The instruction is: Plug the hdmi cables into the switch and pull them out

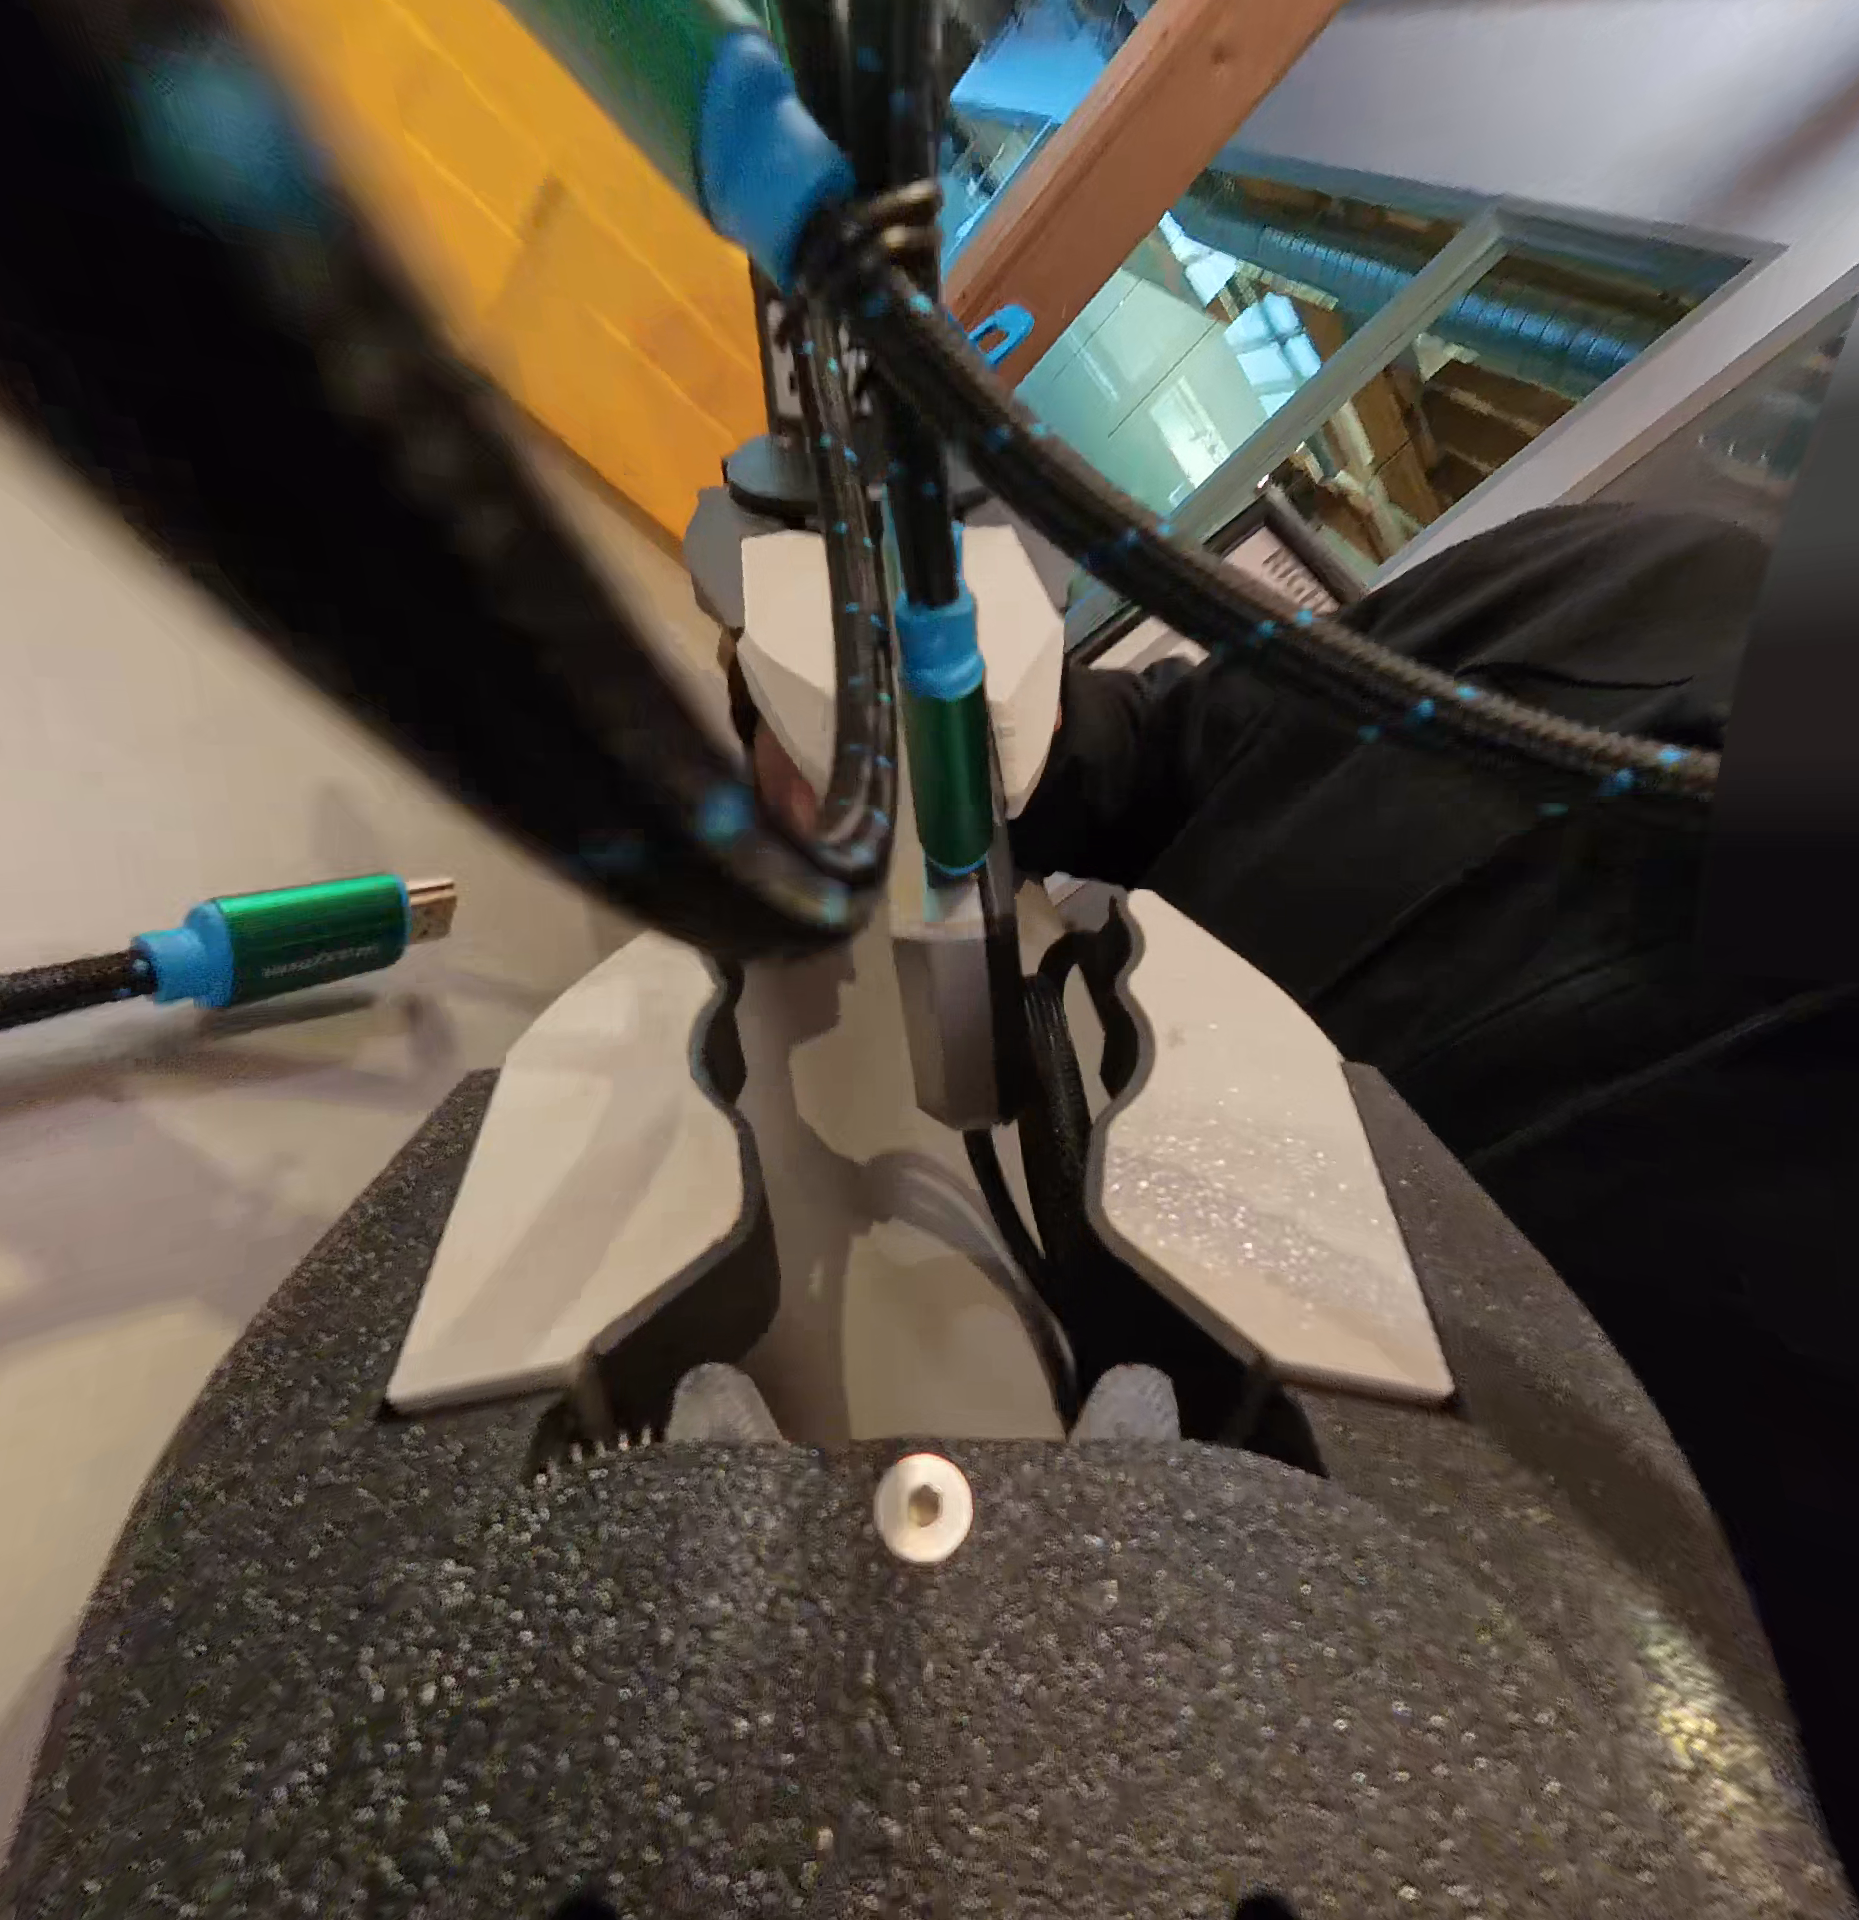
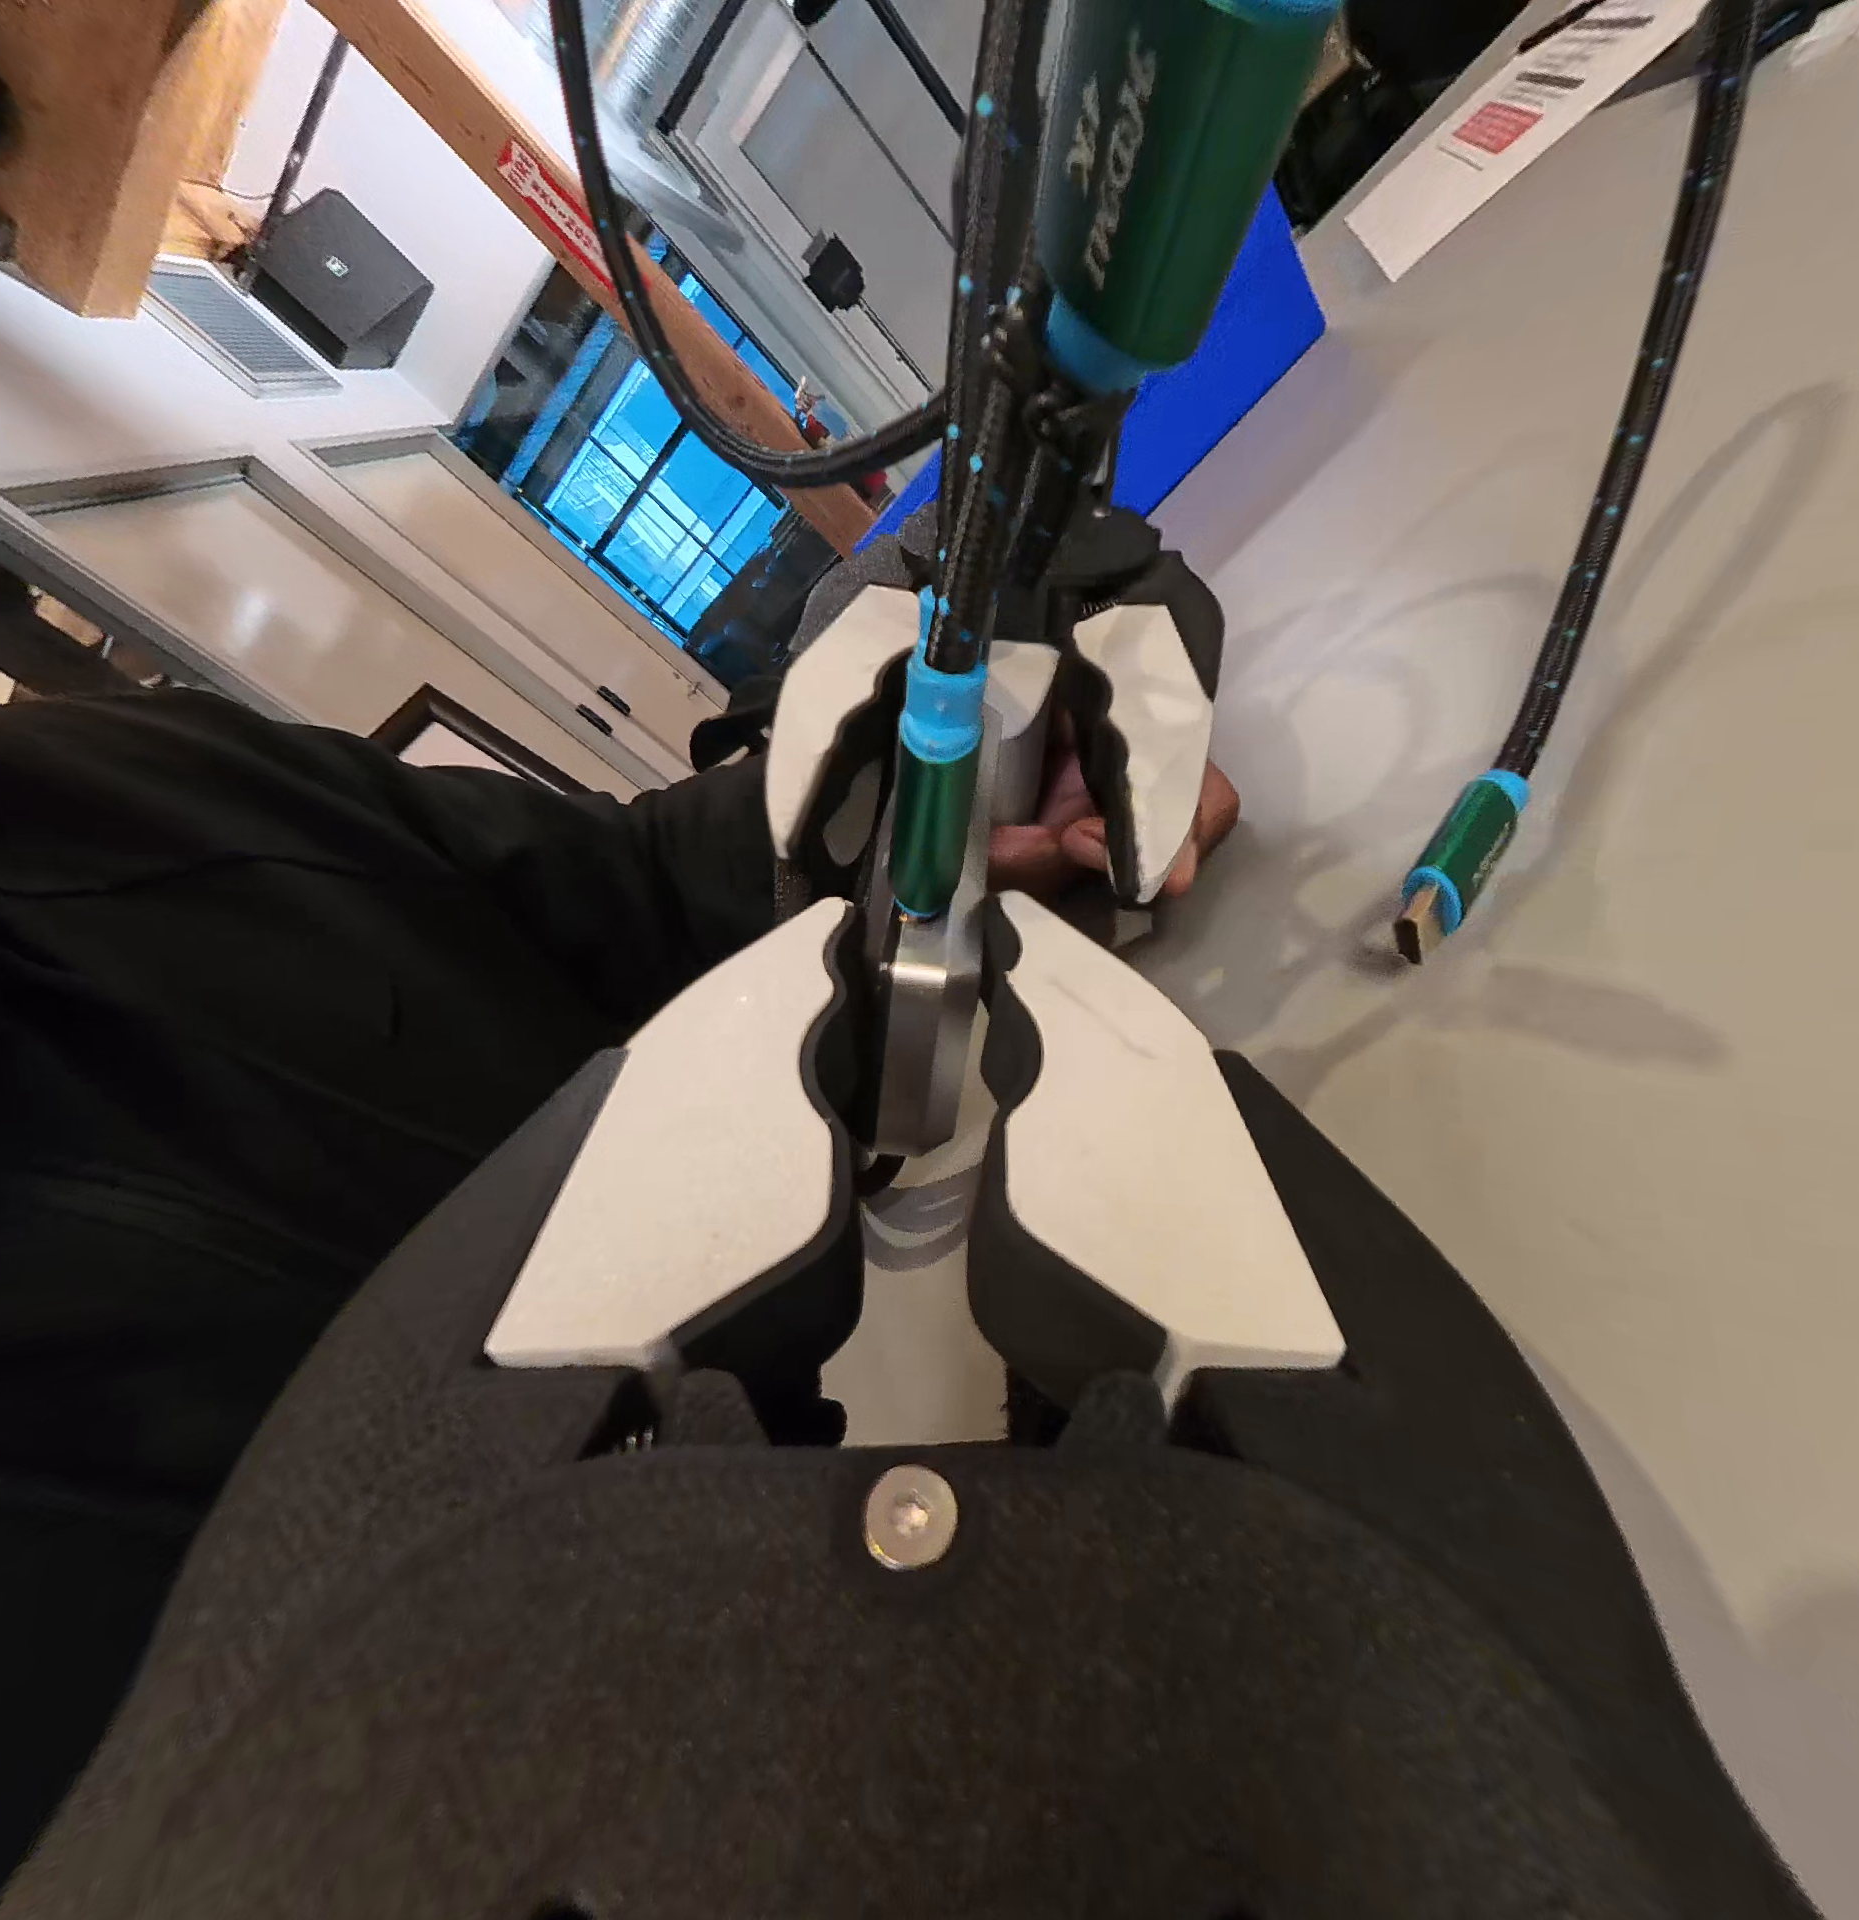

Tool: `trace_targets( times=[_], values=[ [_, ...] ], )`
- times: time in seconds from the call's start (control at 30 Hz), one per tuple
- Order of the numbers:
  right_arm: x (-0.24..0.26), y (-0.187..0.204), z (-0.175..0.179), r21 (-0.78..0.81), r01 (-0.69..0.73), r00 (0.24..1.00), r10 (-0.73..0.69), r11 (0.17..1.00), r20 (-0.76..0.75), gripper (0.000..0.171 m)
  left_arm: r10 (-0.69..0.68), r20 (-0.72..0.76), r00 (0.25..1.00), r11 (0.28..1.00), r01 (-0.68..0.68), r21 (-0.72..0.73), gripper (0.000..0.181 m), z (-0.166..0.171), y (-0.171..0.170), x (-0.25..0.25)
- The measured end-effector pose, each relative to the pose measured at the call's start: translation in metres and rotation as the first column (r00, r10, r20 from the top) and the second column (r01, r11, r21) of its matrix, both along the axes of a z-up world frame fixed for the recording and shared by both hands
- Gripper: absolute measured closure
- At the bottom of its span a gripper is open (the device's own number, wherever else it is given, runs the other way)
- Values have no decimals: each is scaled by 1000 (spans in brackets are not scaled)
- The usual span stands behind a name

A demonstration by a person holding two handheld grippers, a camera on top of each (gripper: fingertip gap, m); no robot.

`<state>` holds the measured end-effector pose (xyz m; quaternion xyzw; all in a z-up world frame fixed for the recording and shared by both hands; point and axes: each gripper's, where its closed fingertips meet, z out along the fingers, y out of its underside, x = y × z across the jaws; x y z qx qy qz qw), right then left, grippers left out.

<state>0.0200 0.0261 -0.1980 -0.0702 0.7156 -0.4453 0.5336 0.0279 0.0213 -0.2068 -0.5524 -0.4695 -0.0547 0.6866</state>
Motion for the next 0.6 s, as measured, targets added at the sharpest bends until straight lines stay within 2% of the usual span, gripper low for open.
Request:
trace_targets(
  times=[0.1, 0.17, 0.37, 0.6],
  values=[
    [7, -2, 0, -16, 11, 1000, -11, 1000, -8, 151, 7, -31, 1000, 996, -4, 89, 115, 11, 6, -3],
    [8, -4, 2, -30, 35, 999, -35, 999, -5, 151, 27, -39, 999, 992, -22, 125, 124, 15, 8, -7],
    [6, -8, 4, -60, 87, 996, -88, 994, -13, 151, 69, 29, 997, 993, -72, 96, 139, 6, 12, -13],
    [3, -9, 2, -46, 95, 995, -95, 994, -8, 151, 103, -4, 995, 990, -102, 95, 144, 8, 14, -17]
  ],
)
